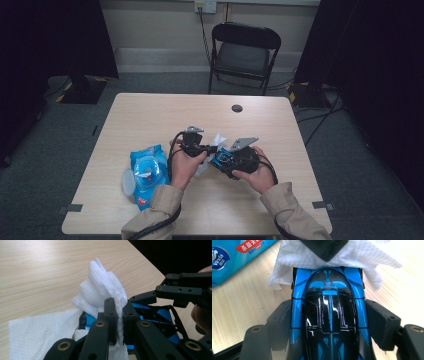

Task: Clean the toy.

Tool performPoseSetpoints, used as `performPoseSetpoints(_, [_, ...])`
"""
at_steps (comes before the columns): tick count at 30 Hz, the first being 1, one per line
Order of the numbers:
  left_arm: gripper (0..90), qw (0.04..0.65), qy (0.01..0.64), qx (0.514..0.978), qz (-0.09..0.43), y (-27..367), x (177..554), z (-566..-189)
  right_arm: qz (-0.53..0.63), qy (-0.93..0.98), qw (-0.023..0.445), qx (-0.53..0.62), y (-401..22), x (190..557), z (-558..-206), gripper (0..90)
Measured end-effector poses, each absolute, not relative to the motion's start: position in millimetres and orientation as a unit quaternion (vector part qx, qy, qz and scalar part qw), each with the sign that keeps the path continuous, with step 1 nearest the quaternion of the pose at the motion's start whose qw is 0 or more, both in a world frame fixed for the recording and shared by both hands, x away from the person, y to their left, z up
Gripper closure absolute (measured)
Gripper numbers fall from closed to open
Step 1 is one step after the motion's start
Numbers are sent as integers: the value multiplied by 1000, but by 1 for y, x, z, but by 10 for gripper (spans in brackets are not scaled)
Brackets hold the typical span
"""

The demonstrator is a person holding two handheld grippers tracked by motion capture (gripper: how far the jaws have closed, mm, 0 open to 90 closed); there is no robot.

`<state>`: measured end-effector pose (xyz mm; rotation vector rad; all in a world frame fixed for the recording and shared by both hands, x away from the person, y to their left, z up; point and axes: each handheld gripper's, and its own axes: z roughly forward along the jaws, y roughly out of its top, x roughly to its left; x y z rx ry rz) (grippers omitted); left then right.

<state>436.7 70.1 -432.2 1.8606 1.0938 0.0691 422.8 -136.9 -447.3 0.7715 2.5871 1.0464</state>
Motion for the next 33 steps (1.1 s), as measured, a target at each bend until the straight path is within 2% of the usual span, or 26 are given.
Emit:
performPoseSetpoints(16, [856, 446, 444, 777, 12, 79, 422, -436, 353, 875, 134, 303, -158, 436, -449, 284])
performPoseSetpoints(19, [856, 450, 451, 771, 20, 83, 422, -434, 353, 874, 136, 305, -161, 437, -448, 284])
performPoseSetpoints(25, [851, 472, 484, 734, 70, 97, 429, -422, 363, 875, 132, 291, -159, 429, -445, 284])
performPoseSetpoints(33, [849, 461, 493, 734, 74, 85, 438, -419, 372, 883, 126, 258, -145, 416, -441, 284])
